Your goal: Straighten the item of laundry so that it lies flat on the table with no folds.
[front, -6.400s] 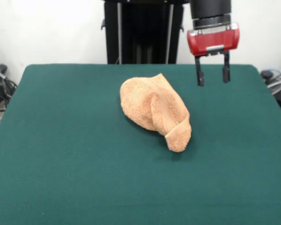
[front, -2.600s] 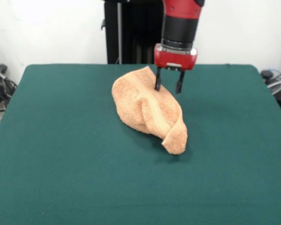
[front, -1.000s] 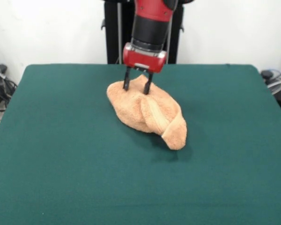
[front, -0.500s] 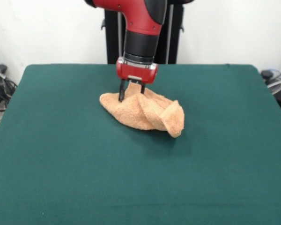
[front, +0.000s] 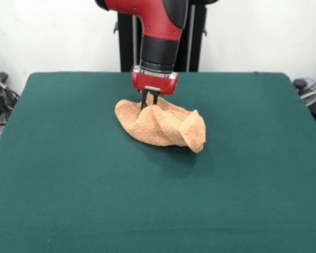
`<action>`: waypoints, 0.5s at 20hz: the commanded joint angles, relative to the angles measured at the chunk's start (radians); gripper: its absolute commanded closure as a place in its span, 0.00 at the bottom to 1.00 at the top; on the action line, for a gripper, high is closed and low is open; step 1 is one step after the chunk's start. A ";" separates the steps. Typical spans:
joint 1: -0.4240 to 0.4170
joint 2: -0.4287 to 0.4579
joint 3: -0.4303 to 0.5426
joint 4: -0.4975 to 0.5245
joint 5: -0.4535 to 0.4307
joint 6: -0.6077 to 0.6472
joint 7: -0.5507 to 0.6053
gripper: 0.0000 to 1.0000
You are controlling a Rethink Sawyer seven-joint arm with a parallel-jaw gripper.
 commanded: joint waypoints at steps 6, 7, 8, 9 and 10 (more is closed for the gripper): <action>0.037 0.037 0.123 -0.023 0.080 0.018 0.238 1.00; 0.043 0.029 0.129 -0.011 0.091 0.025 0.248 1.00; 0.051 0.019 0.131 0.001 0.102 0.030 0.256 1.00; 0.073 -0.013 0.126 0.027 0.128 0.053 0.266 1.00; 0.087 -0.039 0.119 0.044 0.147 0.072 0.269 1.00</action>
